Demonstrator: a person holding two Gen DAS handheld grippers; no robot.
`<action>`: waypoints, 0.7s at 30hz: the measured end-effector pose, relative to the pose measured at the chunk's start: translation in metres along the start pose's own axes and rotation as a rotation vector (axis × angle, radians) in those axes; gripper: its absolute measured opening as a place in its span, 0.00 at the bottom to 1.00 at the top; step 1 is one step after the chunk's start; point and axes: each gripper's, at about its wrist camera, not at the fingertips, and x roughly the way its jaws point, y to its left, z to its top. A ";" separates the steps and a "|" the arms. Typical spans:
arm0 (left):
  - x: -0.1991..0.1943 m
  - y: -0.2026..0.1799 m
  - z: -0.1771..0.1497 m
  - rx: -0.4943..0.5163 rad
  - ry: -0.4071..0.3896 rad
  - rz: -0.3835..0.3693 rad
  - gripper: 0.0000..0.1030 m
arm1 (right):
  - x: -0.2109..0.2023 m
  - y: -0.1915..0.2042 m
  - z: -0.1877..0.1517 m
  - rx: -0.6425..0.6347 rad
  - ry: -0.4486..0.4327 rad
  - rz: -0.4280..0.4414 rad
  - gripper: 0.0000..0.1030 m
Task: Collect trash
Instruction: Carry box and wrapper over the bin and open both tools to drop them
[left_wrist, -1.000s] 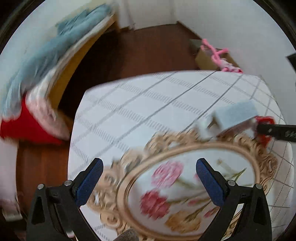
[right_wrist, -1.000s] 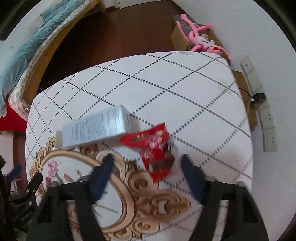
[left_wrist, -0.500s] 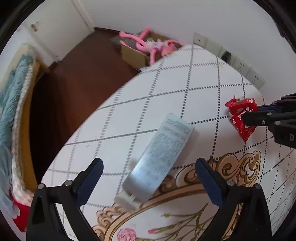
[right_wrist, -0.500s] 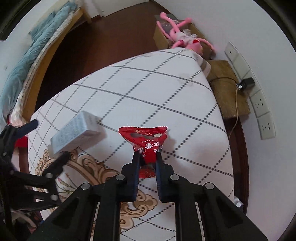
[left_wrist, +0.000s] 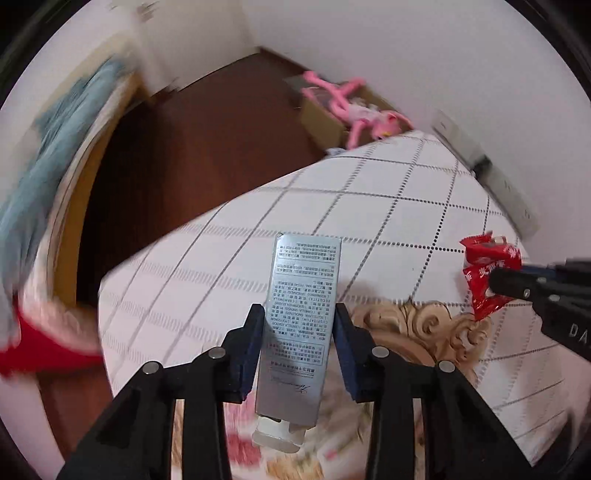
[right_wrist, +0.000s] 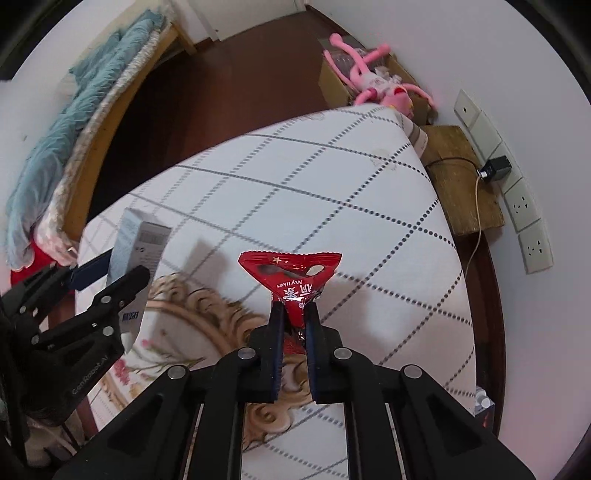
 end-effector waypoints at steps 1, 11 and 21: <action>-0.009 0.005 -0.007 -0.035 -0.017 0.013 0.33 | -0.007 0.005 -0.005 -0.009 -0.012 0.005 0.11; -0.119 0.073 -0.100 -0.288 -0.158 0.130 0.32 | -0.071 0.094 -0.085 -0.135 -0.088 0.134 0.10; -0.225 0.161 -0.207 -0.485 -0.272 0.242 0.32 | -0.123 0.225 -0.155 -0.302 -0.115 0.300 0.10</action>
